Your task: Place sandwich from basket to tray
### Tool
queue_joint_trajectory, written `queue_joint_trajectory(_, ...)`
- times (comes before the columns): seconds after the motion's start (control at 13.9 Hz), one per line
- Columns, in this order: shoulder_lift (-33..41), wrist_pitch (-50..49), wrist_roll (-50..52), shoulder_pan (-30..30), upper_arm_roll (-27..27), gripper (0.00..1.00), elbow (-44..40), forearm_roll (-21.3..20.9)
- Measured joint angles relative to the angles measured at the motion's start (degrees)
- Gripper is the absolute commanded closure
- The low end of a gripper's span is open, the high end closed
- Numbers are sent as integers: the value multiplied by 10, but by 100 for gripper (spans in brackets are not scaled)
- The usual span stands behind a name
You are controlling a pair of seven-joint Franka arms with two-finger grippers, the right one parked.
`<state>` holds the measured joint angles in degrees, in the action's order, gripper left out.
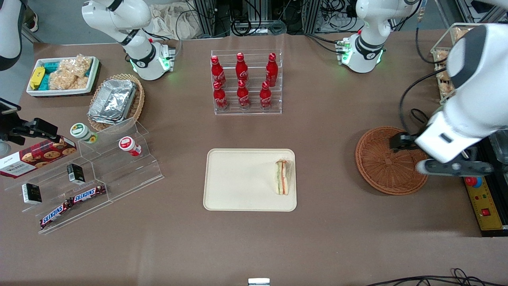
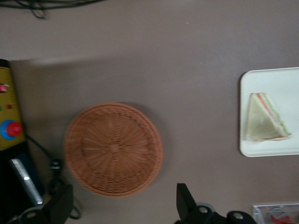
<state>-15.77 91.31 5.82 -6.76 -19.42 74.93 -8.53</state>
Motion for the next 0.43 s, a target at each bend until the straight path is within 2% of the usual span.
queue_joint_trajectory(0.22, 23, -9, -67, -2, 42, 1, 3, 0)
queue_joint_trajectory(0.43, 31, -9, -71, -2, 63, 1, 8, 0)
